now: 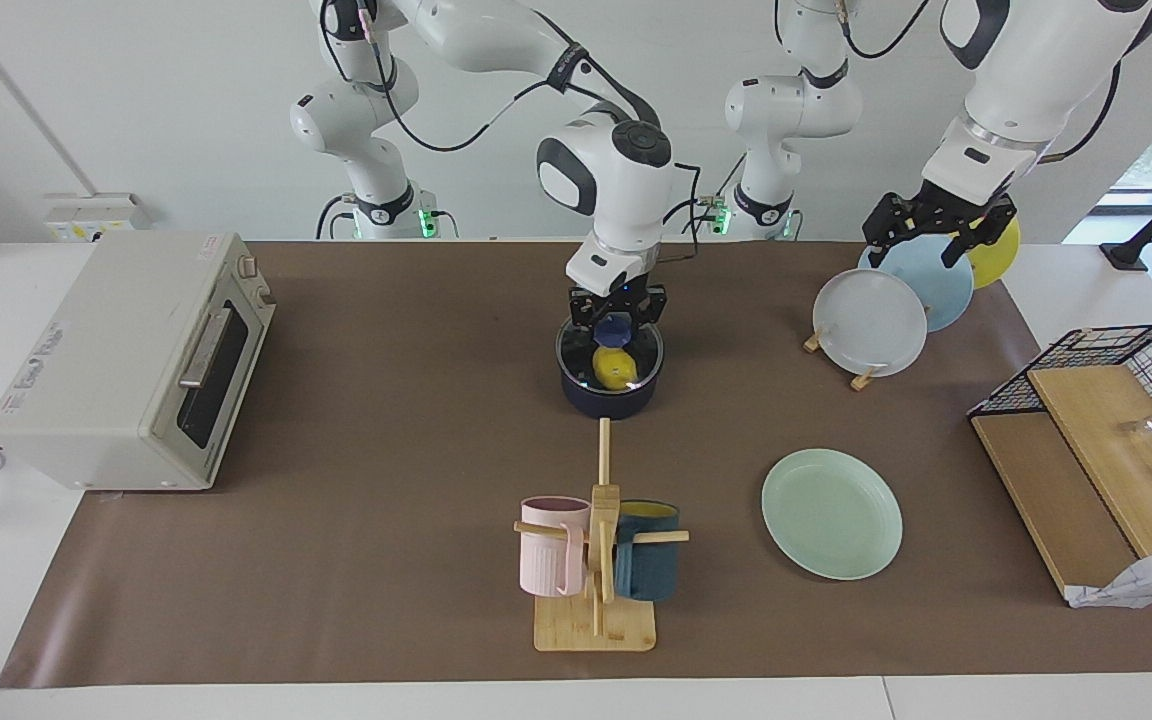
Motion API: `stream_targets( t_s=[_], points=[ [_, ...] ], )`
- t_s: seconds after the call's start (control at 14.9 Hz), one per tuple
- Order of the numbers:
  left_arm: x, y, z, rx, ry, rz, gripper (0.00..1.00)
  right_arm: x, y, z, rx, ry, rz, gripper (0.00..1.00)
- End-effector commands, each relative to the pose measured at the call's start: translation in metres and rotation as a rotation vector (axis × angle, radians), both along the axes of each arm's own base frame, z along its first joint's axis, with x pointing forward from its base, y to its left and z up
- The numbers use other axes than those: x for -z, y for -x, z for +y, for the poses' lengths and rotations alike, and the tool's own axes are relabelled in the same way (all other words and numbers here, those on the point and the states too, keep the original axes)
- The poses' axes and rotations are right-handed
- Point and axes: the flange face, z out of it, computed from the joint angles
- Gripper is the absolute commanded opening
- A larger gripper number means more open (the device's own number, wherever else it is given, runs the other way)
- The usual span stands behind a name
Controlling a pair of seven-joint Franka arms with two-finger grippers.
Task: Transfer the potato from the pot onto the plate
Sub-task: 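Lift the glass lid off the saucepan with the right gripper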
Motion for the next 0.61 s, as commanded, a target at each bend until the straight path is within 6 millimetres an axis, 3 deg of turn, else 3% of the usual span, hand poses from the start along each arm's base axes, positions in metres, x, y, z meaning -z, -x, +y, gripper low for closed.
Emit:
stream_targets(
  t_s=[0.0,0.34,0.54],
  points=[
    [-0.002,0.008,0.000,0.002,0.010,-0.006,1.00,-0.009,-0.001,-0.006,-0.006,-0.002,-0.021,0.59],
    [-0.003,0.008,0.001,-0.004,0.010,-0.009,1.00,-0.056,-0.021,-0.016,-0.015,-0.003,-0.030,0.58],
    [-0.003,0.005,-0.004,-0.006,0.013,-0.033,1.00,-0.062,-0.057,-0.063,-0.057,0.000,-0.030,0.58]
  ],
)
